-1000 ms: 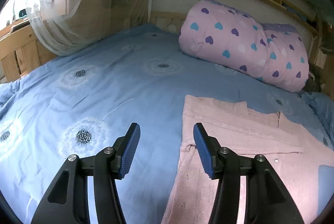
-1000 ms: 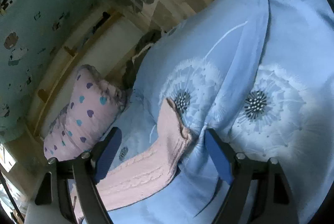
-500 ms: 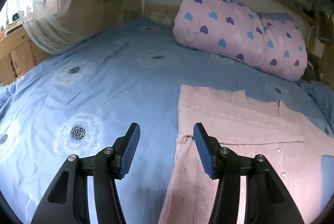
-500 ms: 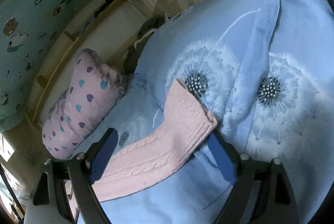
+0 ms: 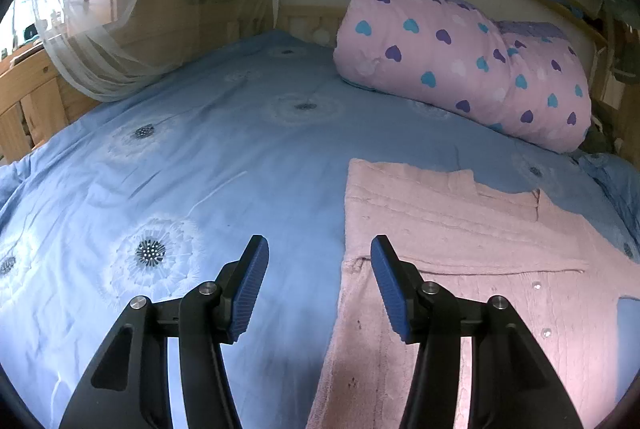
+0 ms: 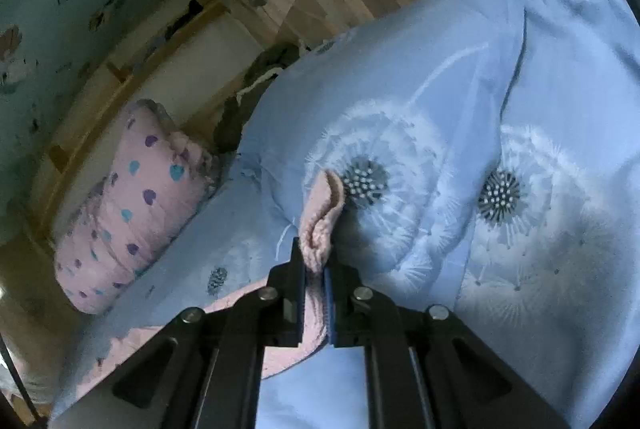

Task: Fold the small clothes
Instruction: 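Reach the right gripper to the other sleeve cuff and close on it, then carry the held sleeve across the cardigan body and open the right gripper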

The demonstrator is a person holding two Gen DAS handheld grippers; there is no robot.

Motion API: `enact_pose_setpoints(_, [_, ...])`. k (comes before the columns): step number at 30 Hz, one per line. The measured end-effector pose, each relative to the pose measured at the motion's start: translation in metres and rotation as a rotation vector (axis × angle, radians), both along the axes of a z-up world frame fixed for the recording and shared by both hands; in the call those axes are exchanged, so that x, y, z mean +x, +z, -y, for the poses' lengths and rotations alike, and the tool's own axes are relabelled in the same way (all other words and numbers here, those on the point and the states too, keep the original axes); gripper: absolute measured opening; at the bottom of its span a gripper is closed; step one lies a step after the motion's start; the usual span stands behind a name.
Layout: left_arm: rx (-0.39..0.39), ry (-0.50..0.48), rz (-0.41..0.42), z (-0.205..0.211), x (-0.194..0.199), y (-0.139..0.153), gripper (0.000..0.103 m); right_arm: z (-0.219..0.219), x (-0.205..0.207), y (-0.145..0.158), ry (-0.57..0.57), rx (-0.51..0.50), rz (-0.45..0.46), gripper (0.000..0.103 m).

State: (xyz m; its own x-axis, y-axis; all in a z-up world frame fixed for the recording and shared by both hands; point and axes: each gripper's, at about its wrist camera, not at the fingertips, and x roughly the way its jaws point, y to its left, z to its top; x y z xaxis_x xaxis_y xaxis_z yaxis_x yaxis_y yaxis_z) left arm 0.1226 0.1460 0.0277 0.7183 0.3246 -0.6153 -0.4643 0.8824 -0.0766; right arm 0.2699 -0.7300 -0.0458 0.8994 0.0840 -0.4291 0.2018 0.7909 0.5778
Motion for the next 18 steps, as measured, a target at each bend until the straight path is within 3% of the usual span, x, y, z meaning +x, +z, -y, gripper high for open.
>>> enact_pose_setpoints(6, [-0.011,-0.008,0.007,0.000,-0.002,0.002,0.047,-0.039,0.011,0.028,0.062,-0.126,-0.034,0.008])
enact_pose_setpoints(12, [-0.054,-0.010,0.017,-0.004,-0.004,0.006,0.047,-0.091,0.021,0.067,0.121,-0.189,0.024,0.008])
enact_pose_setpoints(18, [-0.022,-0.033,0.003,-0.002,-0.001,0.008,0.047,-0.153,0.028,0.105,0.201,-0.203,0.099,0.008])
